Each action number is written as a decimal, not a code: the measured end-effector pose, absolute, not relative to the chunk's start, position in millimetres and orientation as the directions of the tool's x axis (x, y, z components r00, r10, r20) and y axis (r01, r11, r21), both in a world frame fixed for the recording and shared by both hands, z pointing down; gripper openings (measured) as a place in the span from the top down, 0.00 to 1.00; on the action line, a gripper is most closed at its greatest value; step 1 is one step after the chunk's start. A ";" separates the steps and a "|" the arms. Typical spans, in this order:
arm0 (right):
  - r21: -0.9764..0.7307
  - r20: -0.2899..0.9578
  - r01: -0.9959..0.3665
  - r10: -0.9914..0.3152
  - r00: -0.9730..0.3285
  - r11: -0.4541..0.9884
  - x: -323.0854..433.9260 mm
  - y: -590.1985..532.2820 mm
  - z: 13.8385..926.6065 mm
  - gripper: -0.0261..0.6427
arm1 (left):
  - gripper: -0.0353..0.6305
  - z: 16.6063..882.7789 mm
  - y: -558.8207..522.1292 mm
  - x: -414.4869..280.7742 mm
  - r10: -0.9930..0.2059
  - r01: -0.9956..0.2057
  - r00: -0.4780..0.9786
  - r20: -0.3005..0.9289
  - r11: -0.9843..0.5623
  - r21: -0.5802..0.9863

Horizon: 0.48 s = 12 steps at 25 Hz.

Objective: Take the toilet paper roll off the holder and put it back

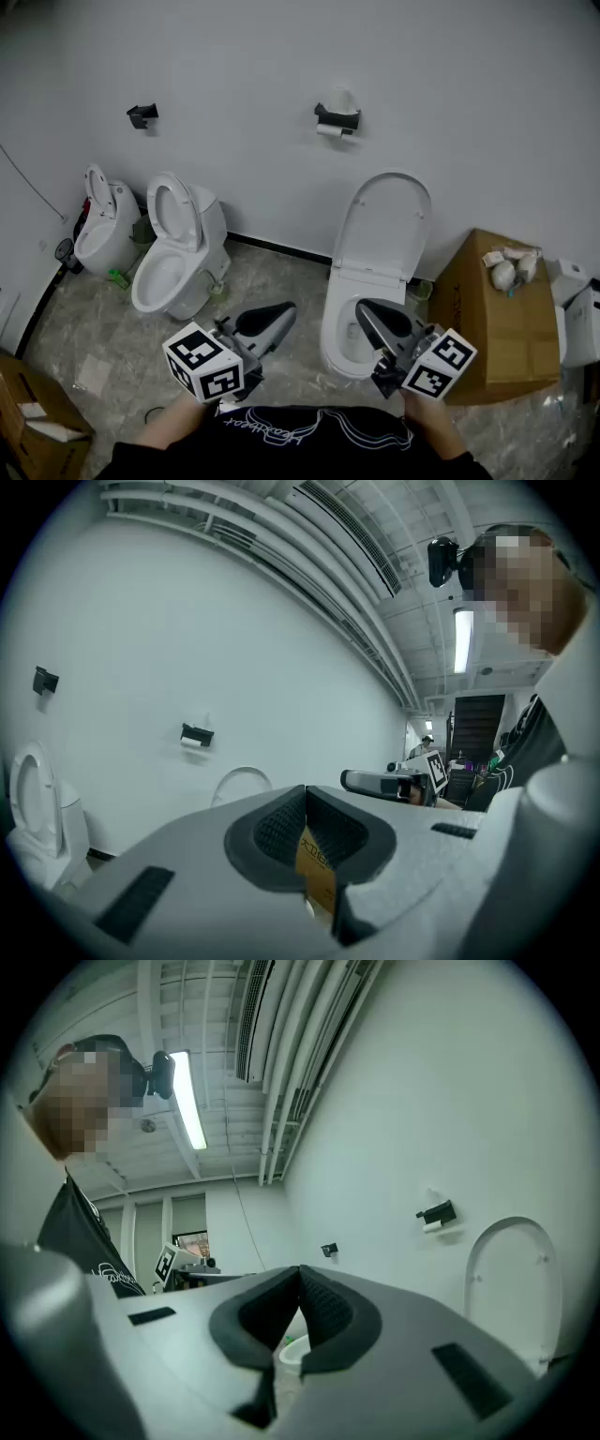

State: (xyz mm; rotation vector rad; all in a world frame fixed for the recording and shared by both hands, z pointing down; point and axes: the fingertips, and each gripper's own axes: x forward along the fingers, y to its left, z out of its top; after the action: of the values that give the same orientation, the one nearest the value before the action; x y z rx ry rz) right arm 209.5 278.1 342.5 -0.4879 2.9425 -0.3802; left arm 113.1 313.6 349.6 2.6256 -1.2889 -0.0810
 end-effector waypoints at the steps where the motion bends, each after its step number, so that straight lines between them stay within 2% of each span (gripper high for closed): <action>1: -0.263 -0.091 -0.301 -0.334 -0.938 0.917 209.9 277.6 341.4 0.96 | 0.94 349.0 313.0 113.7 -0.786 -0.774 0.616 0.043 -0.595 0.217; 12: -0.250 -0.083 -0.300 -0.329 -0.941 0.921 210.9 273.0 337.1 0.96 | 0.94 342.1 308.7 113.0 -0.794 -0.782 0.607 0.034 -0.589 0.202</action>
State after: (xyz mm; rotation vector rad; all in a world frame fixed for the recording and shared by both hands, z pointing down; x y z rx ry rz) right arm 210.9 273.0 337.1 -0.4856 2.9570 -0.3556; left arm 113.0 308.7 342.1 2.6360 -1.3091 -0.0878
